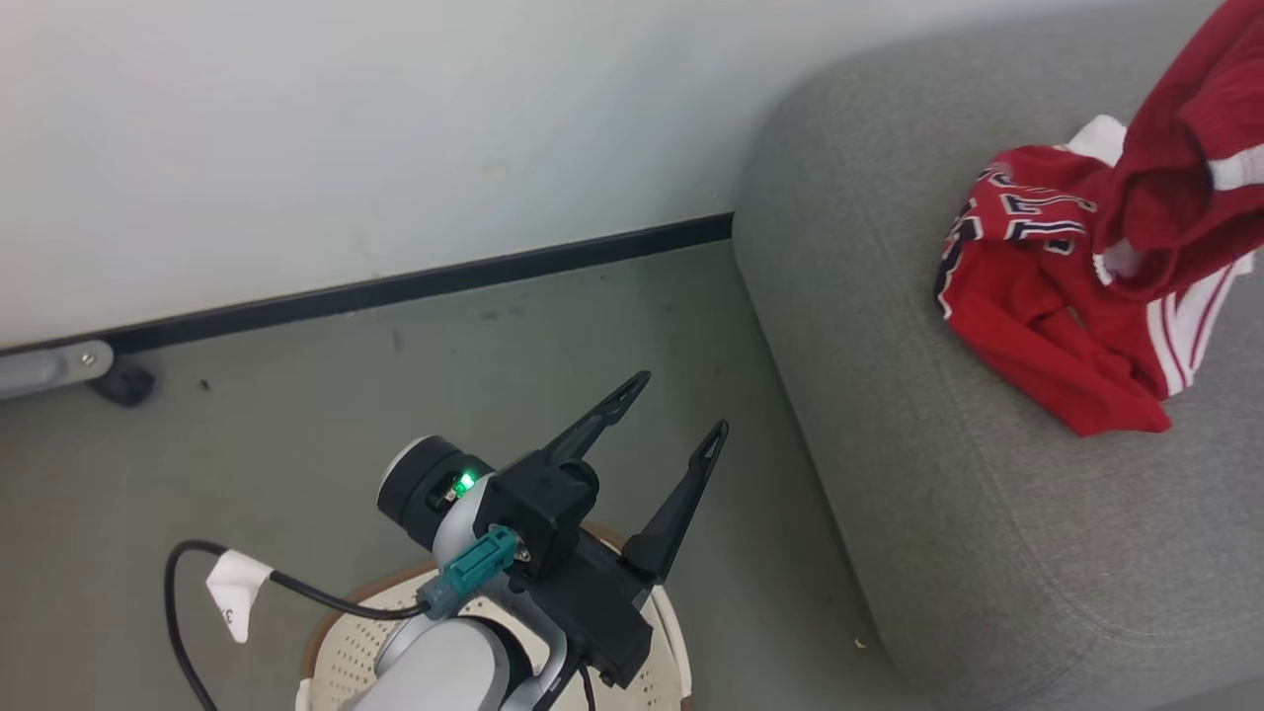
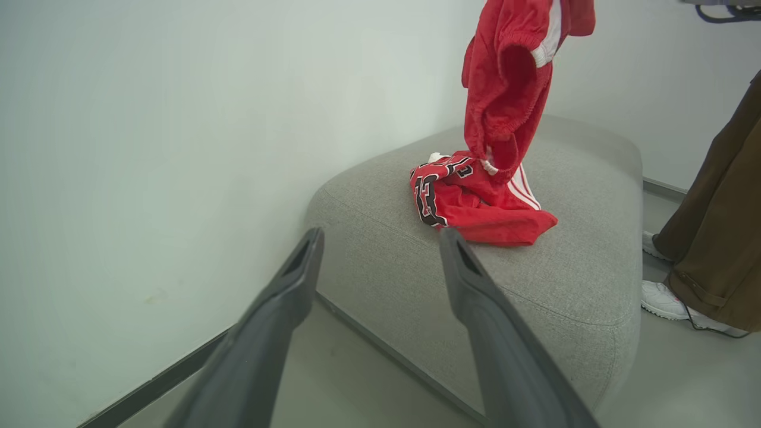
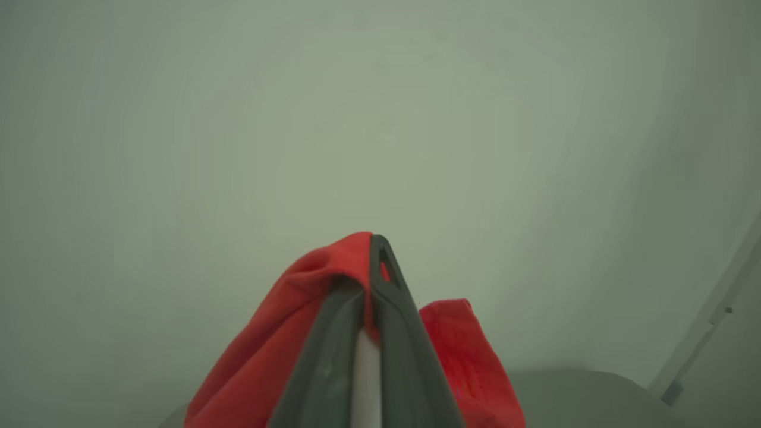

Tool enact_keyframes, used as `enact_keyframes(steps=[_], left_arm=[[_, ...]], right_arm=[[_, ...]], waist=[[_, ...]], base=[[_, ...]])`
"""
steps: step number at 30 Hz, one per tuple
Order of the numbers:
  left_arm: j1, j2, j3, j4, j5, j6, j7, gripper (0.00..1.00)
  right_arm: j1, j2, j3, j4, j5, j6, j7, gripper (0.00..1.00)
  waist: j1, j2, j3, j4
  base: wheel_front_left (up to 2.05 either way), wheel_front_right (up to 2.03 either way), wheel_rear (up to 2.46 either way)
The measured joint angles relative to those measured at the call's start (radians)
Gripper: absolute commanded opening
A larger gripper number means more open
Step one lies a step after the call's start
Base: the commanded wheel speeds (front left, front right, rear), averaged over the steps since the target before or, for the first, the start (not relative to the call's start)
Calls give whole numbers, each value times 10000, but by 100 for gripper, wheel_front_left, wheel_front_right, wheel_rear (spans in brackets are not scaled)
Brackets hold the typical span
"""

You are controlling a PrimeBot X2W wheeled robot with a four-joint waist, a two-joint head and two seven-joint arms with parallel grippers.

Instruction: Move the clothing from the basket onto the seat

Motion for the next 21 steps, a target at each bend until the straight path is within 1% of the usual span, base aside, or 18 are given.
enact_keyframes(steps=[4, 7, 11, 16, 17, 21], left_arm=[[-148, -54, 0, -56, 50, 0, 67, 100], [-147, -42, -6, -81, 52, 0, 65, 100], [-139, -27, -65, -176, 52, -2, 54, 100], [-128, 21, -132, -251, 54, -8, 54, 100], [-128, 54, -130, -253, 54, -65, 54, 100], [-128, 121, -127, -267, 54, -86, 54, 100]], right_arm=[[129, 570, 261, 529, -10, 90, 0, 0], [609, 876, 397, 899, -13, 102, 0, 0], [1258, 1135, 504, 1444, -10, 176, 0, 0], [1815, 1452, 523, 2040, 29, 190, 2, 0], [1947, 1509, 493, 2128, 102, 190, 2, 0], [2190, 1618, 412, 2462, 198, 190, 2, 0]], waist=[[0, 0, 275, 237], [0, 0, 419, 339], [0, 0, 522, 374], [-1, 0, 588, 343], [-1, 0, 597, 335], [-1, 0, 624, 306]], base=[[0, 0, 0], [0, 0, 0], [0, 0, 0], [0, 0, 0], [0, 0, 0], [0, 0, 0]])
